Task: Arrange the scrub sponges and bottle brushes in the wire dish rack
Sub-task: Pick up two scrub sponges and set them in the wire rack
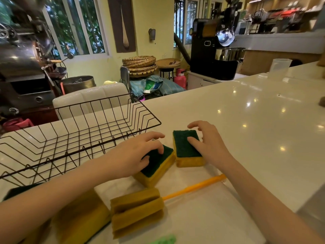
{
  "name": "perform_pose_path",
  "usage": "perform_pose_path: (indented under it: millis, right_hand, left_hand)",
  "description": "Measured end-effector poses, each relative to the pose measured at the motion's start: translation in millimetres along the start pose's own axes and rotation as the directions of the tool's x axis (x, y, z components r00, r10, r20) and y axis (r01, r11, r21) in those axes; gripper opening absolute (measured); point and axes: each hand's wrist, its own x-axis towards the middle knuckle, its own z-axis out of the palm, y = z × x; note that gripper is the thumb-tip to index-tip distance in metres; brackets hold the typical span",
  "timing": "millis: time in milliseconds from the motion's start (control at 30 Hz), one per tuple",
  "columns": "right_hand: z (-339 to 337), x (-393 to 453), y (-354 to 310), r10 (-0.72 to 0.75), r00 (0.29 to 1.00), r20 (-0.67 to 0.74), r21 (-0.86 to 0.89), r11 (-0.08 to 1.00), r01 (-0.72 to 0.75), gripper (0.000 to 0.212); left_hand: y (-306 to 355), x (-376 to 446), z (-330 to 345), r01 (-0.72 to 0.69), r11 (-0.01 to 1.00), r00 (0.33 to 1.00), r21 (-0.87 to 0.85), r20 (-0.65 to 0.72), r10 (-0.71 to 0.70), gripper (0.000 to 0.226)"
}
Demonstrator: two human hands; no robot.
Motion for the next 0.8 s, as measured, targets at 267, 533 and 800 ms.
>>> perform_pose_path:
  millis: [267,533,800]
  right_hand:
    - [-8.0,3.8,-15.5,-0.117,0.965,0.236,0.02,0.993,0.115,0.02]
    - [-31.8,30.8,-35.4,0.093,0.682,0.725,-0.296,0.937,0.187,0.07]
    - [-42.1,45.5,-41.7,0.067,0.705,0.706,-0.386,0.871,0.304,0.061]
  left_hand:
    - [-3.7,17.2,-17.2,-0.01,0.994,0.977,-0.113,0.208,0.033,0.024]
    - [-10.9,37.5,-18.1,0.034,0.999,0.809,-0.042,0.588,-0.003,0.054]
    - [-6.2,45.4,-37.4,0.003,0.994,0.907,-0.112,0.419,0.045,0.047]
